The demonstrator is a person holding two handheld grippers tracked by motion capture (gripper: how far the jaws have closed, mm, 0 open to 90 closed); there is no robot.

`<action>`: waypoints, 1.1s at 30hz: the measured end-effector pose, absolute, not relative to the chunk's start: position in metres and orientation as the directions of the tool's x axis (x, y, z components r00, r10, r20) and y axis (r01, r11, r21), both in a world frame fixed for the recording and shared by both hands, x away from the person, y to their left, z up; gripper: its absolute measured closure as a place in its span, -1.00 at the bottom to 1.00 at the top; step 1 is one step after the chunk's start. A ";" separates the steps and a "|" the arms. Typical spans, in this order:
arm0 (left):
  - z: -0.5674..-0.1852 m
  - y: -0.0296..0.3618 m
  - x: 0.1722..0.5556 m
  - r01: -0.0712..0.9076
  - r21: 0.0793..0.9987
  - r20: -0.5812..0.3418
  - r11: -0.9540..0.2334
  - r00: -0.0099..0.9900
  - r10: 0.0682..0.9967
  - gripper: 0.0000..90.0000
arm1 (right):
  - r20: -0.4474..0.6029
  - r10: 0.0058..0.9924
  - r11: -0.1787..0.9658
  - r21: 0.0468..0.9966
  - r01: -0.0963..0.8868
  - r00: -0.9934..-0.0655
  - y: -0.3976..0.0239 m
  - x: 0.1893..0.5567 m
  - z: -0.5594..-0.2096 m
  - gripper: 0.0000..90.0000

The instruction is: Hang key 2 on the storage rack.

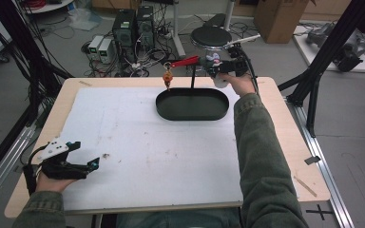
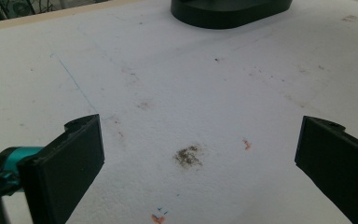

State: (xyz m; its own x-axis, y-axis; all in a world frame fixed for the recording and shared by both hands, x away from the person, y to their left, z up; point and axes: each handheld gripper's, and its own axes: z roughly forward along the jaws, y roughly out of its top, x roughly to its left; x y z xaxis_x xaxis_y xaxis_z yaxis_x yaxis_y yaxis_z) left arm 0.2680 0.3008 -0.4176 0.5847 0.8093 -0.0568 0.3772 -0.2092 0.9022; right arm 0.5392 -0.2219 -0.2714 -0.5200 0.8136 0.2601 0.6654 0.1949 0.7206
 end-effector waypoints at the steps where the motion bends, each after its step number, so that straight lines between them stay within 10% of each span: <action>1: -0.418 0.301 0.268 0.377 0.902 -0.057 -0.208 0.584 0.810 -0.96 | 0.275 0.810 0.183 0.721 0.668 -0.518 -0.222 0.539 -0.272 -0.30; 16: -0.417 0.300 0.269 0.378 0.901 -0.055 -0.213 0.588 0.807 -0.96 | 0.192 0.811 0.243 0.749 0.617 -0.553 -0.223 0.523 -0.271 -0.96; 33: -0.417 0.300 0.269 0.376 0.903 -0.059 -0.206 0.584 0.809 -0.96 | 0.111 0.803 0.330 0.735 0.592 -0.585 -0.227 0.496 -0.267 -0.99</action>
State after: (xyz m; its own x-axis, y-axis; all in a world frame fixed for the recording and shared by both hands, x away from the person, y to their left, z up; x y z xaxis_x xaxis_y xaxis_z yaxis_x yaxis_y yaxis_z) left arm 0.2689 0.3001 -0.4173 0.5843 0.8094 -0.0586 0.3760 -0.2061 0.9034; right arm 0.4958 -0.2267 -0.2671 -0.5850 0.8035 0.1107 0.5921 0.3298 0.7353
